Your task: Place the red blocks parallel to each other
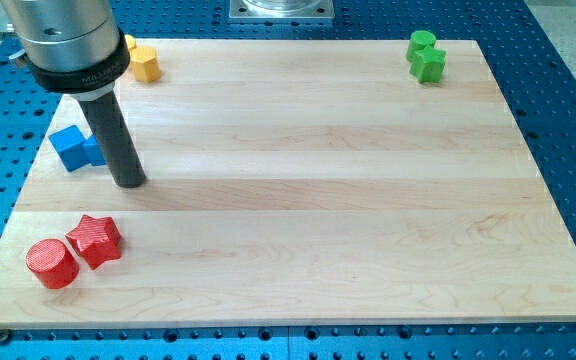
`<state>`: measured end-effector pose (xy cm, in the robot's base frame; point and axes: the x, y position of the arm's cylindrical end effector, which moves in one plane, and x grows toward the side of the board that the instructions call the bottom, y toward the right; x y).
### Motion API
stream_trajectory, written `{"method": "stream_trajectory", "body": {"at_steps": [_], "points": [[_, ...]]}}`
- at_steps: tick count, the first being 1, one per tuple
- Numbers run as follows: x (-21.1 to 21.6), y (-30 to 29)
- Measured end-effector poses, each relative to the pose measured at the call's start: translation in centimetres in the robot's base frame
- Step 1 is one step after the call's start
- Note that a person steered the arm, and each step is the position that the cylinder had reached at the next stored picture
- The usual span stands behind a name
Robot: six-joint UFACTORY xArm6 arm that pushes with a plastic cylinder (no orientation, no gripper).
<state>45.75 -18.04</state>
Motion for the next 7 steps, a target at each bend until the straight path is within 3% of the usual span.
{"method": "stream_trajectory", "body": {"at_steps": [2,3,4,5,7], "points": [[0.0,0.0],[3.1,1.8],[10.9,6.7],[16.1,2.7],[16.1,1.4]]}}
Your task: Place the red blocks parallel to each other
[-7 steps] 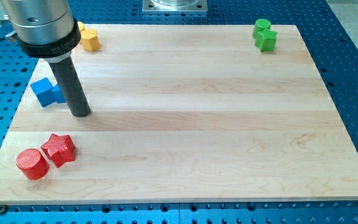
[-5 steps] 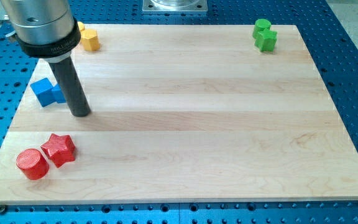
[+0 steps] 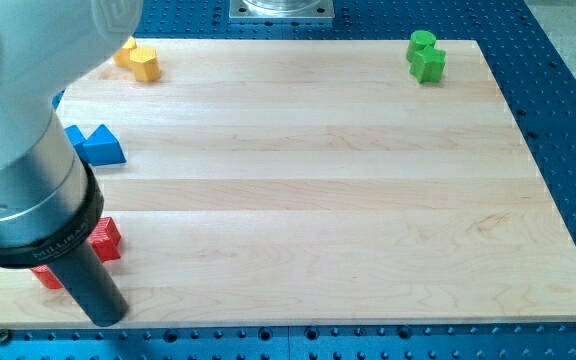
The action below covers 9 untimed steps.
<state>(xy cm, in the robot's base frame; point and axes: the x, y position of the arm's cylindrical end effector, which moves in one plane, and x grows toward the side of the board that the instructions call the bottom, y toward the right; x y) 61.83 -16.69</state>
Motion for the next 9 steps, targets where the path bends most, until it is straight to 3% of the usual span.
{"method": "stream_trajectory", "body": {"at_steps": [7,8,9], "points": [[-4.8,-5.3],[-4.0,-4.7],[-0.3,-4.6]]}}
